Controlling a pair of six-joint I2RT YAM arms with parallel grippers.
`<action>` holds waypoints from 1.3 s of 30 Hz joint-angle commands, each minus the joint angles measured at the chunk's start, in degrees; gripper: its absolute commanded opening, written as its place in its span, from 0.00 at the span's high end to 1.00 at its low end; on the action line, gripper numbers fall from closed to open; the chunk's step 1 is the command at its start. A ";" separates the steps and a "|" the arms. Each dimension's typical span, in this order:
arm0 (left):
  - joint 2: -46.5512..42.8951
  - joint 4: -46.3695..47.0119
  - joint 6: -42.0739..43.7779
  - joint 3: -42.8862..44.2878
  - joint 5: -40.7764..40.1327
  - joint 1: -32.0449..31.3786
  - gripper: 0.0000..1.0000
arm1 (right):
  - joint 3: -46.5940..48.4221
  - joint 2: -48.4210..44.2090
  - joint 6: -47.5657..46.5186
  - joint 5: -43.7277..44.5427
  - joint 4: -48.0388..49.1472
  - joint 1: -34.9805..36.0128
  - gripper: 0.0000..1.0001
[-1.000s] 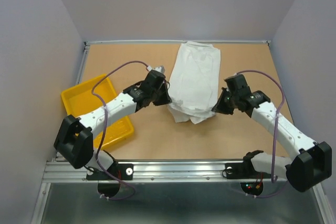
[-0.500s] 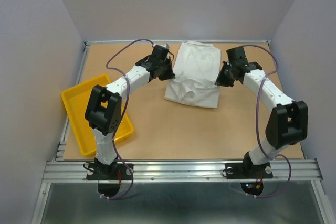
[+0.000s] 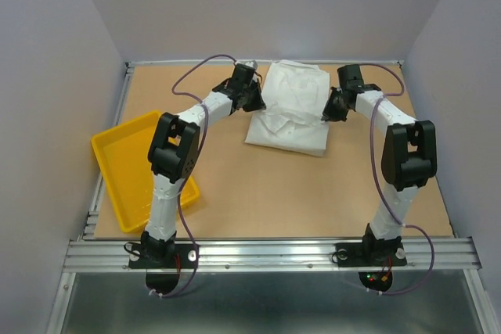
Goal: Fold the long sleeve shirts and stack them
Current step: Fold the shirt
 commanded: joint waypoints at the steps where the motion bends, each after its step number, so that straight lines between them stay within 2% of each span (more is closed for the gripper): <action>1: 0.86 6.39 1.63 3.43 1.25 0.63 0.99 | 5.06 2.99 -2.51 0.04 3.61 -0.37 0.99; 7: 2.79 12.19 1.80 2.91 3.44 0.72 0.96 | 6.65 6.77 -3.65 1.80 4.06 -0.72 0.97; 11: 2.80 15.79 2.86 1.24 3.89 0.72 0.89 | 7.44 7.83 -4.09 3.72 4.23 -0.89 0.82; 12: 2.36 16.41 3.12 0.45 3.89 0.72 0.81 | 7.70 7.66 -4.35 4.08 4.23 -0.98 0.76; 14: 1.39 19.04 3.74 -0.95 3.89 0.72 0.70 | 8.58 6.61 -4.88 4.61 4.23 -0.89 0.70; 15: 0.69 20.10 3.91 -2.61 3.63 0.72 0.63 | 8.76 5.99 -5.32 4.61 4.23 -0.89 0.63; 16: -1.05 20.81 4.09 -3.24 3.19 0.72 0.53 | 9.20 5.20 -5.41 4.79 4.23 -0.89 0.60; 17: -1.94 21.34 4.18 -3.86 2.75 0.72 0.50 | 9.37 4.41 -5.67 4.88 4.23 -0.89 0.56; 19: -4.84 22.04 4.44 -4.83 1.17 0.72 0.40 | 9.81 1.51 -6.73 4.96 4.23 -0.89 0.42; 20: -6.07 22.74 4.27 -5.79 0.21 0.72 0.33 | 9.73 -0.84 -7.69 4.27 4.14 -0.98 0.31; 21: -8.60 23.09 4.18 -6.40 -0.15 0.72 0.21 | 9.38 -2.00 -8.31 3.57 4.41 -0.81 0.29; 22: -9.94 23.45 3.92 -7.02 -0.50 0.72 0.19 | 8.94 -3.06 -9.01 2.51 4.58 -0.72 0.28; 24: -13.97 24.68 3.04 -9.47 -1.82 0.72 0.06 | 7.02 -6.47 -11.46 -0.04 5.02 -0.10 0.26; 25: -15.30 24.85 2.86 -10.18 -2.09 0.72 0.02 | 6.22 -7.62 -12.26 -0.48 5.63 0.86 0.26; 28: -19.78 25.65 2.77 -13.52 -3.67 0.72 0.01 | 2.02 -10.96 -14.64 -1.88 7.38 2.79 0.26; 32: -24.62 25.73 2.69 -18.53 -4.55 0.72 0.01 | -1.95 -12.47 -16.91 -7.93 9.50 4.99 0.28; 35: -27.61 26.52 1.99 -24.15 -5.60 0.72 0.02 | -4.32 -12.12 -19.47 -14.26 11.52 8.58 0.32; 39: -29.20 27.32 0.49 -31.26 -7.27 0.72 0.05 | -7.57 -10.28 -22.20 -18.06 15.65 13.86 0.33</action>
